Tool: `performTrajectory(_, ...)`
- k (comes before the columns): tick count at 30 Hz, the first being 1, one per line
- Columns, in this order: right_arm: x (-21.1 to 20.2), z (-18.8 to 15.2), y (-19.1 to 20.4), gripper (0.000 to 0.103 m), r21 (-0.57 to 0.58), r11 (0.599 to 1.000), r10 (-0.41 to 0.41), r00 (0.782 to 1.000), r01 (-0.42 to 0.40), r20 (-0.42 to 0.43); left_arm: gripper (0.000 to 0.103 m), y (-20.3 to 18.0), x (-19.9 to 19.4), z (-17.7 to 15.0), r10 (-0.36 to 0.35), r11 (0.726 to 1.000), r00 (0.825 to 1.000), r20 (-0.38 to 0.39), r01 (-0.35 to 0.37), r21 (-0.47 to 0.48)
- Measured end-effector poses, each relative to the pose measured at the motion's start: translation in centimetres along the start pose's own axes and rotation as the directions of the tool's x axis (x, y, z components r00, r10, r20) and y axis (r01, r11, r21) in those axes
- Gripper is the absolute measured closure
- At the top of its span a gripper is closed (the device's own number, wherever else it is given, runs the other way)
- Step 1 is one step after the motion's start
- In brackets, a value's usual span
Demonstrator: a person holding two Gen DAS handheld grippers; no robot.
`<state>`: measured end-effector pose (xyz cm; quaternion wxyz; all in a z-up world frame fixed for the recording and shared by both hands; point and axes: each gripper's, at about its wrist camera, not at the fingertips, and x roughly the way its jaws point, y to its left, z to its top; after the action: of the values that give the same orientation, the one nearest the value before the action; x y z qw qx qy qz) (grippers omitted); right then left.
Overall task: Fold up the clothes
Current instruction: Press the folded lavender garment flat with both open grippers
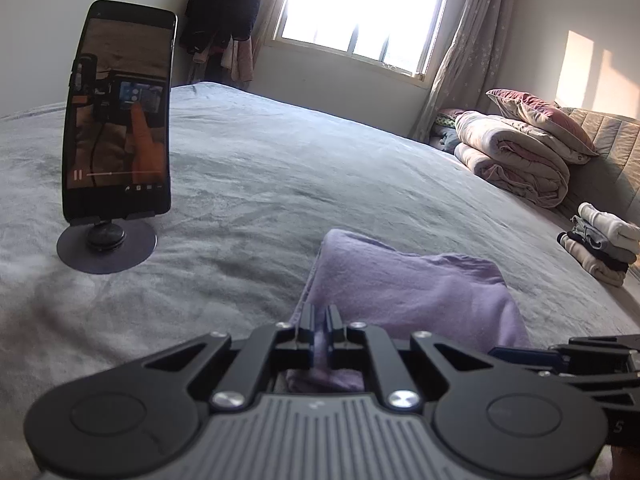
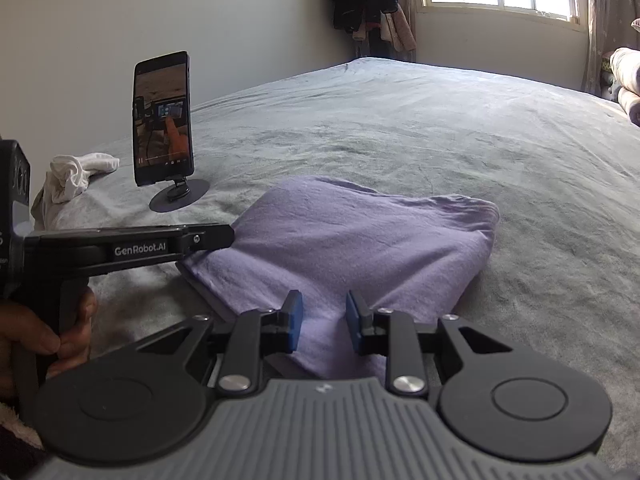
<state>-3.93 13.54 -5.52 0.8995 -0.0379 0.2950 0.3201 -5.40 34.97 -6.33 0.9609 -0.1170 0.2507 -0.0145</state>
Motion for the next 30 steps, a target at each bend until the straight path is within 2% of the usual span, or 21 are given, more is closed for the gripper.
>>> performTrajectory(11, -3.0, -2.3, -0.3, 0.074, -0.044, 0.999, -0.021, 1.0, 0.021, 0.005, 0.096, -0.5, -0.3, 0.3, 0.016, 1.0, 1.0, -0.015, -0.015, 0.022)
performTrajectory(16, -3.8, -2.3, -0.8, 0.074, -0.005, 1.0, -0.017, 1.0, 0.017, 0.007, 0.094, -0.5, -1.6, 0.9, 0.006, 1.0, 1.0, 0.028, -0.007, 0.006)
performTrajectory(20, -4.2, -1.6, -0.8, 0.074, 0.01, 1.0, -0.018, 0.999, 0.018, 0.032, 0.093, -0.3, -2.4, 1.3, -0.051, 0.999, 0.997, 0.052, 0.052, -0.007)
performTrajectory(23, -4.0, -1.0, -0.7, 0.074, 0.016, 1.0, -0.019, 0.999, 0.018, 0.047, 0.092, -0.8, -2.3, 1.2, -0.12, 0.993, 0.992, 0.027, 0.119, 0.013)
performTrajectory(26, -3.4, -0.5, -0.6, 0.073, 0.017, 1.0, -0.02, 0.999, 0.019, 0.051, 0.092, -1.7, -1.9, 0.8, -0.173, 0.982, 0.984, -0.031, 0.175, 0.07)
performTrajectory(30, -2.2, -0.4, -0.3, 0.073, 0.013, 1.0, -0.022, 0.999, 0.021, 0.029, 0.092, -2.4, -1.1, 0.1, -0.161, 0.976, 0.98, -0.114, 0.176, 0.131)
